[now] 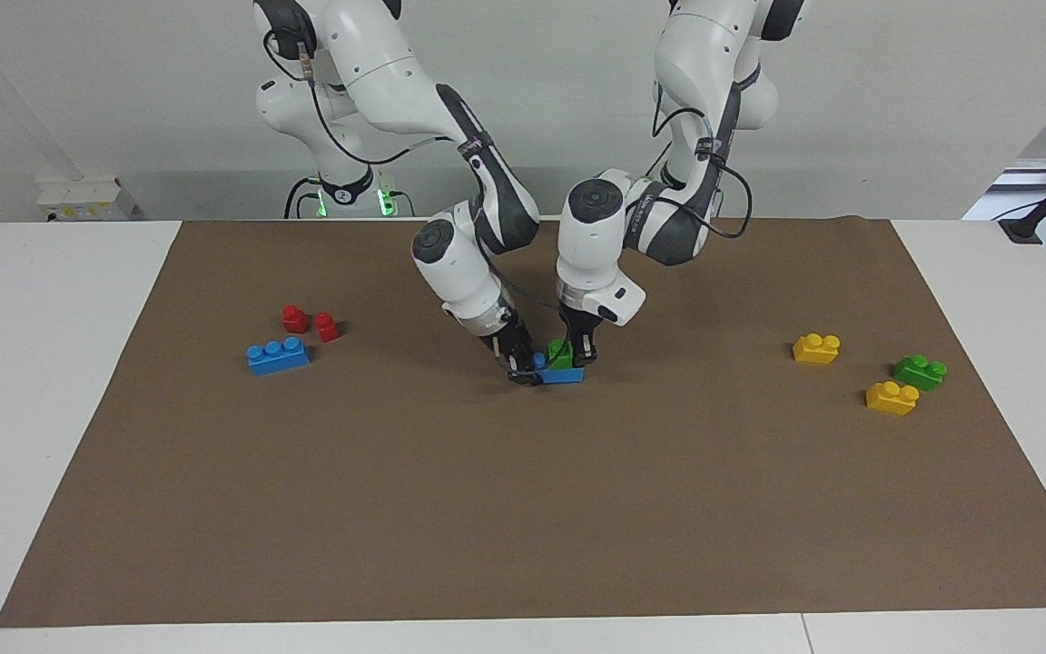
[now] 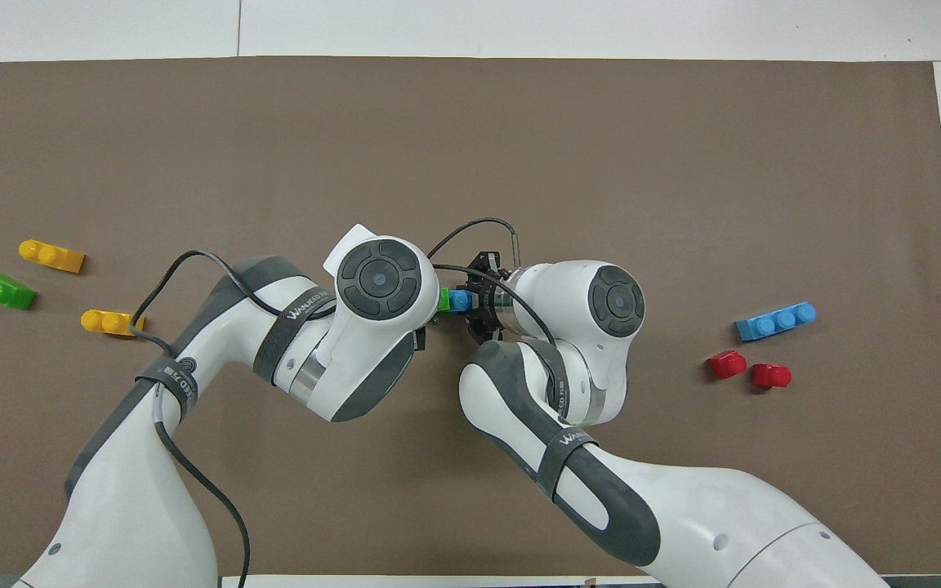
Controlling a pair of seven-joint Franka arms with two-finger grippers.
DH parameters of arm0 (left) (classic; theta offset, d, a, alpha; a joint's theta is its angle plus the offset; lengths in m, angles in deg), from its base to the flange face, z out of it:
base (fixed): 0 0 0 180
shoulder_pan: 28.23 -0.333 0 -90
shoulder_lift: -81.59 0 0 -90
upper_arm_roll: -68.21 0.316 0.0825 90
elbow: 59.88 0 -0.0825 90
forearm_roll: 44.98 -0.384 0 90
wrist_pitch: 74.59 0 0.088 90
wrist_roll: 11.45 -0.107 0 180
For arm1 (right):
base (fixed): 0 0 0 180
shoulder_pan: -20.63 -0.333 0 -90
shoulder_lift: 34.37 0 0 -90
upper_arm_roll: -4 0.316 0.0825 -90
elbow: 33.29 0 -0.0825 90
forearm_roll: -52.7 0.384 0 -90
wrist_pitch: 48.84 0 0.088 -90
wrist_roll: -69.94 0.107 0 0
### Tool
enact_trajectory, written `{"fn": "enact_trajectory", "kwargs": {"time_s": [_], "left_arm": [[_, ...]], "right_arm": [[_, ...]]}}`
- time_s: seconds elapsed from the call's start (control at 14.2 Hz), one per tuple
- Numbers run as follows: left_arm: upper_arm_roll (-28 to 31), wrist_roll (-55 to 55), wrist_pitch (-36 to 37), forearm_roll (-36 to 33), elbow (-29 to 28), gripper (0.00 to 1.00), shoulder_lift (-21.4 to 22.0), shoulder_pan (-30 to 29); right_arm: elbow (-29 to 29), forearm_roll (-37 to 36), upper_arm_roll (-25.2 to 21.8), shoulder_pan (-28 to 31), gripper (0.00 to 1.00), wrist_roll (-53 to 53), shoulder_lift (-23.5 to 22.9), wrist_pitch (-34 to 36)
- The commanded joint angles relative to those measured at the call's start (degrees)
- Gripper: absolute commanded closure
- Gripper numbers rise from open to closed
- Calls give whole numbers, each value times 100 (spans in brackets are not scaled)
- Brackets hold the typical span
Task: Remove green block with left arm and hold with right
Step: 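Pull green away with the left gripper while the right gripper pulls blue, then carry green outward with the left gripper while the right gripper carries blue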
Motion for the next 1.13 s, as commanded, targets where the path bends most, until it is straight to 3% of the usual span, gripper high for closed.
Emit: {"fn": "enact_trajectory", "kwargs": {"time_s": [0.0,0.56,1.06], "left_arm": [[95,105,26,-118,-16,100,307,-105],[78,-430,808,-47,54,100,1064,-764],[86,-3125,1020,145,133,100,1074,-1687]], "right_arm": [[-5,127,29,17,100,-183,-35,-22],[-5,127,29,-9,100,-183,-35,-22],[-84,92,-6,175,100,-454,-35,48]]}}
